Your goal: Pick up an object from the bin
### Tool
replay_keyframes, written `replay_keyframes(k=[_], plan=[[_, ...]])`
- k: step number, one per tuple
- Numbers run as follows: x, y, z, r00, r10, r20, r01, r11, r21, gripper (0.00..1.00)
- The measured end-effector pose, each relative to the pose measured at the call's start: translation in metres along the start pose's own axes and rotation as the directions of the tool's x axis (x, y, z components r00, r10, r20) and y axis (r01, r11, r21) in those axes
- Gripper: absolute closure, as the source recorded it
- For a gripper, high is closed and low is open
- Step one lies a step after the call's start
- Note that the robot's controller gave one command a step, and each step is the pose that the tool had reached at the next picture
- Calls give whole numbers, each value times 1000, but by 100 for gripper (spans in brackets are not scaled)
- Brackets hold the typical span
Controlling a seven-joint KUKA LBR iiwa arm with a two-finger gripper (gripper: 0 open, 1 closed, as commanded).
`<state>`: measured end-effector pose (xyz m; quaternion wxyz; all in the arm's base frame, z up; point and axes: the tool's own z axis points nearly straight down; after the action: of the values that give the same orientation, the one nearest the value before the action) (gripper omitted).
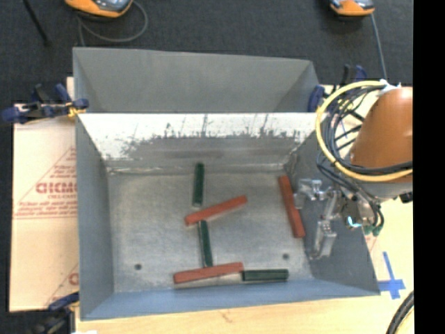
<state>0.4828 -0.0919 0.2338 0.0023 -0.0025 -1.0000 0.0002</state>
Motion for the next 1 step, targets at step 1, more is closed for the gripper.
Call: replay_keyframes(k=[1], plan=[[-30, 57, 111, 990, -144, 2, 144, 990, -1, 0]])
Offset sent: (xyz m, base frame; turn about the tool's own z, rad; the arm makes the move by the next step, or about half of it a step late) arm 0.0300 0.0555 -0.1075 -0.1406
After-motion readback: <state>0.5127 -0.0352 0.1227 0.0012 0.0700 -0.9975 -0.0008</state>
